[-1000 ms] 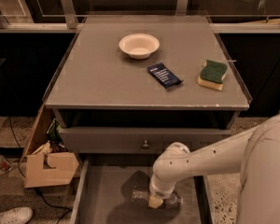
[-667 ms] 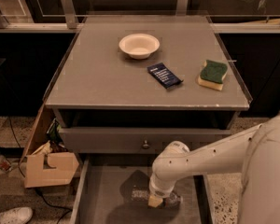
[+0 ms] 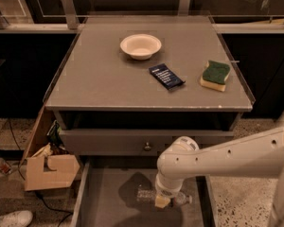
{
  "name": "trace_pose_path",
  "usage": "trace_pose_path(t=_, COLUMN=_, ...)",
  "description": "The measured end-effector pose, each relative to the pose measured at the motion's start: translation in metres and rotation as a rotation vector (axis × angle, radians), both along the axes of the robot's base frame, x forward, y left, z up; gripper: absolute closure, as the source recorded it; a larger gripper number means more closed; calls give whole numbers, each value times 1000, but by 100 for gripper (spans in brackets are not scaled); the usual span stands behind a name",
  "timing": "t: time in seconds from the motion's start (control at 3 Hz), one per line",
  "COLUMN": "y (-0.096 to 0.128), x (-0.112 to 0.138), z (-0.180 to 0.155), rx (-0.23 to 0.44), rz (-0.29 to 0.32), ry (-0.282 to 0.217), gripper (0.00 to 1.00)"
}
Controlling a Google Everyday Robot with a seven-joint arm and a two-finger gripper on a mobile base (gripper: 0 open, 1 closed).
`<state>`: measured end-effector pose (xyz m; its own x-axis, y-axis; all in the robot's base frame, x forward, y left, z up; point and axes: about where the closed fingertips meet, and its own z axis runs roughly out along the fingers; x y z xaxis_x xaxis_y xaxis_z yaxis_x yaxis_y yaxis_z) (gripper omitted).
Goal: Pick water bottle from middle drawer and place on counter
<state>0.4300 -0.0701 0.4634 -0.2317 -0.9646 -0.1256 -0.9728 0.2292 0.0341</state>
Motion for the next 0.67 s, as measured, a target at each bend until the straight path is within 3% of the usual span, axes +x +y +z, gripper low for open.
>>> trace_pose_path(t=0.33, y=-10, x=-7, z=39, rx=-20, rz=-3, ry=-26, gripper=100)
trace_pose_path(t=0.67, y=-10, x=-6, z=38, rx=-20, rz=-3, ry=-21, gripper=100)
